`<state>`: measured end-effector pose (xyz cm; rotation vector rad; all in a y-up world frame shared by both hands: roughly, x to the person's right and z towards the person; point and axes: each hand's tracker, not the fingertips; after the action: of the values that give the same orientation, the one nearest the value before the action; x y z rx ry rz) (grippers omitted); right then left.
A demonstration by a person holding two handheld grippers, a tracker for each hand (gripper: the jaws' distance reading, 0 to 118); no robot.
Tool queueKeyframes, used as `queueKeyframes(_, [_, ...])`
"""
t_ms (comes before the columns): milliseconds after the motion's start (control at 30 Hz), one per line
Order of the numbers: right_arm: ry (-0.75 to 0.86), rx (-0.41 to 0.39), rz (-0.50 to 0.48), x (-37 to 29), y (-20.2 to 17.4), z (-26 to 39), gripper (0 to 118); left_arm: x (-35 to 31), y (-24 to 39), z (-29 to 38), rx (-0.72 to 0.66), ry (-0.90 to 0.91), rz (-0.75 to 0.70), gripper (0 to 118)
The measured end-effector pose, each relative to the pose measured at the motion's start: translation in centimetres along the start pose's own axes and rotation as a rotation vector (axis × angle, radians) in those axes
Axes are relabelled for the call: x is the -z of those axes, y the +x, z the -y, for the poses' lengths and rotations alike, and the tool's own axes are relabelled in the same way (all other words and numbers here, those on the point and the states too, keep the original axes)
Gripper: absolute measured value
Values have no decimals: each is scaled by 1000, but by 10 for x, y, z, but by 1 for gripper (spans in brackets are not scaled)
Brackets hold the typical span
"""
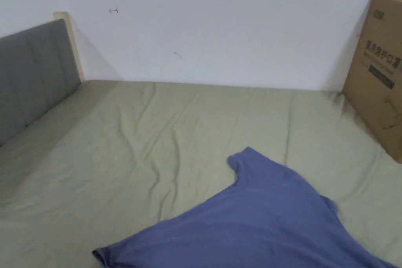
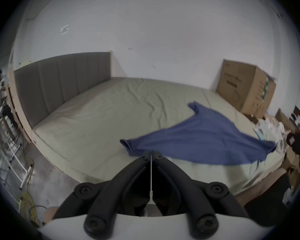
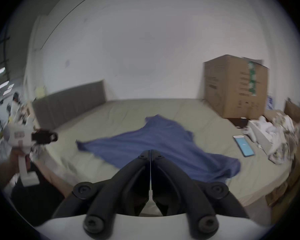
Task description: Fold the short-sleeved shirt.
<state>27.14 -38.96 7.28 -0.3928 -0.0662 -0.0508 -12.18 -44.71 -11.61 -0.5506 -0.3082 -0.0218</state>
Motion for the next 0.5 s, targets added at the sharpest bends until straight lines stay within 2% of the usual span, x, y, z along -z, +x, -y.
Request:
queueKeyframes(67, [-8, -45, -6, 11, -15, -2, 1, 22, -11, 5, -69, -32, -37, 0])
queueKeyframes(133, [-16, -1, -73, 21, -19, -3, 1, 52, -31, 1, -138, -68, -61, 1])
queueKeyframes(200, [-64, -26, -76, 36, -24, -2, 1, 91, -52, -7, -191, -133, -59, 2])
queueKeyframes(233, [-77, -44, -81, 41, -27, -1, 1, 110, -61, -10, -227, -145, -61, 18])
queueKeyframes(300, [-106, -47, -97, 52, -30, -1, 1, 146, -74, -15, -268, -212, -69, 80])
queueKeyframes(333, [-117, -41, -102, 56, -31, -1, 1, 161, -78, -17, -279, -258, -66, 99])
queueKeyframes(400, [-125, -38, -106, 63, -34, -2, 1, 186, -81, -15, -298, -280, -37, 94])
queueKeyframes(500, [-138, -32, -106, 71, -35, -3, 1, 210, -79, -2, -272, -369, -60, 96])
